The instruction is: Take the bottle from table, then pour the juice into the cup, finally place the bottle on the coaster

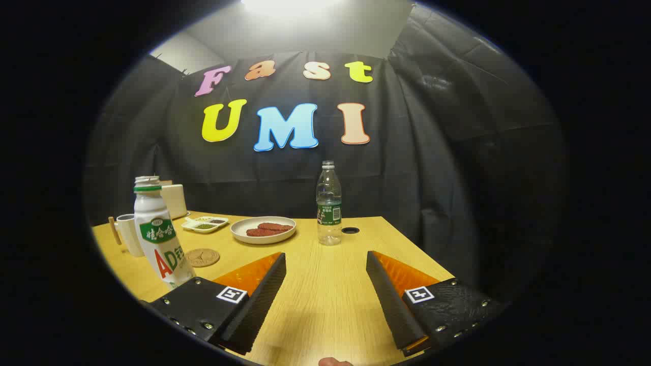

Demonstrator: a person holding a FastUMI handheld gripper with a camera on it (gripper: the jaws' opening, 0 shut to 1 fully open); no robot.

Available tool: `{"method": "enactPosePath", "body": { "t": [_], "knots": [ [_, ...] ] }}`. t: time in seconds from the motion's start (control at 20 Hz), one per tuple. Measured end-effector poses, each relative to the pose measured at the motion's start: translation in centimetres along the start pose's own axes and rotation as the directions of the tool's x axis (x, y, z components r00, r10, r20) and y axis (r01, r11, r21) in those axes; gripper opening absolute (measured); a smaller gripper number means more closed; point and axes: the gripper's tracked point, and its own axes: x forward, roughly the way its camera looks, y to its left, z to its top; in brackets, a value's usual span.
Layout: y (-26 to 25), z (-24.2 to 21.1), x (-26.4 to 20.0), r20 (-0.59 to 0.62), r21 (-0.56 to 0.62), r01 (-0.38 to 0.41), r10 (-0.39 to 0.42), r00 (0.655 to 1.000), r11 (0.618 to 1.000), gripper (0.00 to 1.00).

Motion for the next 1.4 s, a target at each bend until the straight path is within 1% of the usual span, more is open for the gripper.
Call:
{"method": "enactPosePath", "body": {
  "t": [0.1, 0.15, 0.25, 0.45, 0.7, 0.85, 1.0, 1.15, 1.4],
  "knots": [
    [-0.4, 1.0, 1.1, 0.009, 0.039, -0.001, 0.0, 1.0, 0.999, 0.97],
    [-0.6, 1.8, 1.3, 0.016, 0.04, 0.005, -0.005, 1.0, 0.999, 0.97],
    [-0.6, 3.3, 0.9, 0.029, 0.002, 0.033, -0.033, 0.999, 0.999, 0.98],
    [1.8, 6.0, -2.2, 0.056, -0.026, 0.03, -0.029, 0.998, 0.999, 0.97],
    [4.7, 7.4, -6.7, 0.05, -0.057, 0.045, -0.042, 0.998, 0.997, 0.98],
    [7.4, 7.7, -8.6, 0.066, -0.048, 0.008, -0.004, 0.998, 0.999, 0.97],
    [9.5, 7.7, -9.4, 0.073, -0.069, -0.027, 0.032, 0.997, 0.997, 0.97],
    [11.6, 7.4, -10.0, 0.076, -0.062, -0.067, 0.072, 0.995, 0.996, 0.97],
    [14.3, 4.9, -10.3, 0.052, -0.037, -0.115, 0.117, 0.992, 0.993, 0.97]
  ]
}}
